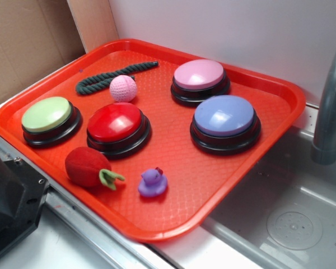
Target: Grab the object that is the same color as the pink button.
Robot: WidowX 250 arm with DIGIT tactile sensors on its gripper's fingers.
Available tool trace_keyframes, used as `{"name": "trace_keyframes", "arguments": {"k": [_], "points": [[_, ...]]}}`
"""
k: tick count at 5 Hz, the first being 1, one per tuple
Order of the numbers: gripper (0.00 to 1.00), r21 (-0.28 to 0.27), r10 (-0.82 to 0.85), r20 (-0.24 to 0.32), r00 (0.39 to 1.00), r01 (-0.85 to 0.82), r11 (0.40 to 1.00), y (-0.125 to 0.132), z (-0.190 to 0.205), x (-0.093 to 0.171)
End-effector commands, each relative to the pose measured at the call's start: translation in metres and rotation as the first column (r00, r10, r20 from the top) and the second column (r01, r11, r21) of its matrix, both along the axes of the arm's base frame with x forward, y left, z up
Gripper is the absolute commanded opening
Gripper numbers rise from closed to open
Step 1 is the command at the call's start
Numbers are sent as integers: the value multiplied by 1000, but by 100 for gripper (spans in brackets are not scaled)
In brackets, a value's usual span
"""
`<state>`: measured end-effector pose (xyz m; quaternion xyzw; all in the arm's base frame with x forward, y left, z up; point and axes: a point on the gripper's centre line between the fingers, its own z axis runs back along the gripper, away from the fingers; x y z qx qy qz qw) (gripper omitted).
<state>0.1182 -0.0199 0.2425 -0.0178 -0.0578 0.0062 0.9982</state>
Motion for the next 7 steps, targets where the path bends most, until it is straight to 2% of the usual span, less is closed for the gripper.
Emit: {"name": "trace_keyframes", "arguments": {"k": [1, 2, 3, 5, 7], "points": [[100, 0, 0, 0, 1000, 0, 1000, 0, 0, 0], [100, 5, -66, 82, 994, 66, 998, -2, -7, 32], [100, 58, -68, 106, 992, 62, 996, 3, -35, 69], [100, 94, -12, 64, 998, 6, 996, 20, -94, 104], [100, 211, 41, -25, 999, -34, 977, 58, -157, 116]]}}
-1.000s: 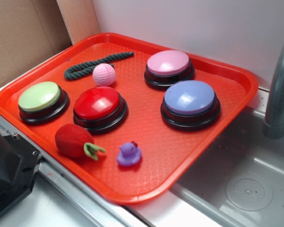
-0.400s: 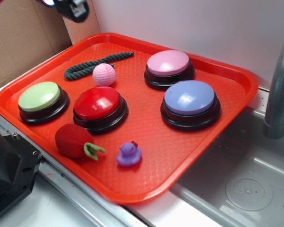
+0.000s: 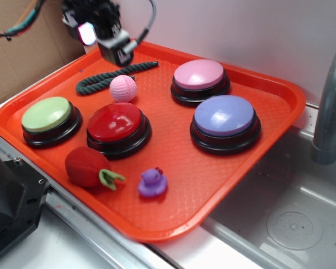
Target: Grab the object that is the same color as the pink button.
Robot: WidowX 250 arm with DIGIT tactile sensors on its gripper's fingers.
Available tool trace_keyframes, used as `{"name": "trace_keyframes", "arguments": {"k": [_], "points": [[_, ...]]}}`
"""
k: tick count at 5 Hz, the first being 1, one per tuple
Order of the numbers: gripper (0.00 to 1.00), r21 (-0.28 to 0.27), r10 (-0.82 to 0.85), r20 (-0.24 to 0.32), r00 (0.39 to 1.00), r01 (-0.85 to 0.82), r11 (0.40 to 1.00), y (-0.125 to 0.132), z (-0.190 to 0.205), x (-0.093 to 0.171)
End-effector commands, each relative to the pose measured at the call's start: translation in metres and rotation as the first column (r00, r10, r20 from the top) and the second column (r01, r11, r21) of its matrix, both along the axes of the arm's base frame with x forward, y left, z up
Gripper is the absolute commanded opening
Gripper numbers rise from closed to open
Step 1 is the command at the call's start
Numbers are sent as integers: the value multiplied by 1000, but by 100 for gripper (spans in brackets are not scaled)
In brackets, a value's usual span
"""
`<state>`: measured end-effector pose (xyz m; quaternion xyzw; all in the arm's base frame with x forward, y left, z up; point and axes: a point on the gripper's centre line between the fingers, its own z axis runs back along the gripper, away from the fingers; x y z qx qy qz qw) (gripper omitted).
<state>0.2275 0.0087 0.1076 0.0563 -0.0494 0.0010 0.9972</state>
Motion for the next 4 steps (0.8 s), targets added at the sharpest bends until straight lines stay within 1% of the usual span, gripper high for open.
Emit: {"name": "trace_keyframes", "arguments": {"k": [1, 2, 3, 4], "points": [[100, 76, 88, 18, 996, -89, 993, 41, -28, 11], [100, 91, 120, 26, 992, -122, 988, 50, -34, 18], [100, 67, 143, 17, 990, -143, 987, 61, -49, 20], [100, -8, 96, 6, 995, -96, 995, 45, -63, 32]]}}
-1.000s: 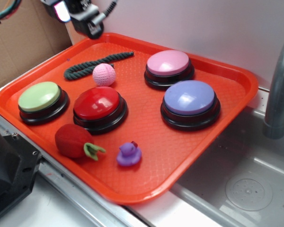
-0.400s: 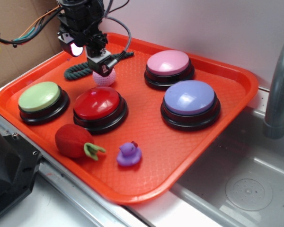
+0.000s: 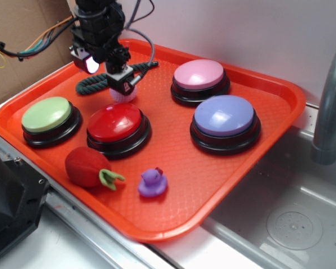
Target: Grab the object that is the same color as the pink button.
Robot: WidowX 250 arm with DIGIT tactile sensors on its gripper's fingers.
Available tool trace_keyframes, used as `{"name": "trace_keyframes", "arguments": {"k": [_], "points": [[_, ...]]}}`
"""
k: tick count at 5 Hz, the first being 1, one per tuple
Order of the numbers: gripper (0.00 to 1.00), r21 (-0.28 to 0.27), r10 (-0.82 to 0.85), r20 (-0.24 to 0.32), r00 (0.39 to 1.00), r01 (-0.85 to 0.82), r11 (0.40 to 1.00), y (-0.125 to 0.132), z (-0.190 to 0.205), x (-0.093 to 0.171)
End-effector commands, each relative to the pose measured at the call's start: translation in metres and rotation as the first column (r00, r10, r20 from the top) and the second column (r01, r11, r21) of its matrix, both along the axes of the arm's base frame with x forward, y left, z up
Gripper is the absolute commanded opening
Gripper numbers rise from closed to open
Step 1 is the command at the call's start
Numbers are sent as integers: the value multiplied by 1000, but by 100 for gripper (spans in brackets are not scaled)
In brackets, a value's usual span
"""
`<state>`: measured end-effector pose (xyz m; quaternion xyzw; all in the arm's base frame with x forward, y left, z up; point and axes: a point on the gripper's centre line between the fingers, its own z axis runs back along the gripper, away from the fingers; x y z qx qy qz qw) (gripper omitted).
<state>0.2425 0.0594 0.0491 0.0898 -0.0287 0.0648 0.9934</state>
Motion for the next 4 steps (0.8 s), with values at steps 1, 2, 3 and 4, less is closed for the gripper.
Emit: {"name": "trace_keyframes", "arguments": {"k": [1, 2, 3, 4], "points": [[100, -140, -44, 44, 998, 50, 989, -16, -9, 19], [44, -174, -49, 28, 998, 53, 983, -17, -18, 15], [0, -154, -50, 30, 998, 54, 987, -17, -15, 12], [0, -121, -75, 51, 996, 81, 989, -16, 0, 9]]}}
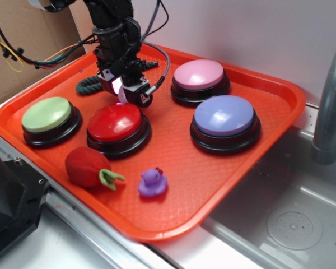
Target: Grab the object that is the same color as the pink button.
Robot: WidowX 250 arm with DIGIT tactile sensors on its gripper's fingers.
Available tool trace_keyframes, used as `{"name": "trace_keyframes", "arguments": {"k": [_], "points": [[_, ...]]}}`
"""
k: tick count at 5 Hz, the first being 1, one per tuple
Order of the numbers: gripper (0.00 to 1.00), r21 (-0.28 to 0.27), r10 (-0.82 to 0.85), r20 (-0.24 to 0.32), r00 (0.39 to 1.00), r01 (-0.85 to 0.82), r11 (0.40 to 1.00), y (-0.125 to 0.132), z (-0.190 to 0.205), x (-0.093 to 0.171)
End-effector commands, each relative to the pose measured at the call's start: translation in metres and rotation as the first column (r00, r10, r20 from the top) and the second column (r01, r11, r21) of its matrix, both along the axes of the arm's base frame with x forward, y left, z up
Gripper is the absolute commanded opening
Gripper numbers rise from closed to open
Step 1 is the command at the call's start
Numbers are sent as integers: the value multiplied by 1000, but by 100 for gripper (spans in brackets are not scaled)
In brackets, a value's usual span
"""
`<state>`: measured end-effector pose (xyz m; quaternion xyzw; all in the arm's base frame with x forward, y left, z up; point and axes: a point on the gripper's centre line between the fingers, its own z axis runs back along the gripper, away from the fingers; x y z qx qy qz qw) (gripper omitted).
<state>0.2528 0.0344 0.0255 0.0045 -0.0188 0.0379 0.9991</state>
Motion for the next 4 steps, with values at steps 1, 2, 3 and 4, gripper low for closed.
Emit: {"name": "trace_keyframes", "arguments": {"k": [1, 2, 3, 4], "points": [[0, 47, -52, 125, 991, 47, 998, 12, 74, -7], [0, 91, -142, 90, 986, 134, 987, 0, 124, -17], [0, 149, -161, 47, 986, 153, 977, -18, 174, -30], [0, 252, -173, 18, 985, 163, 954, -32, 202, -45]]}}
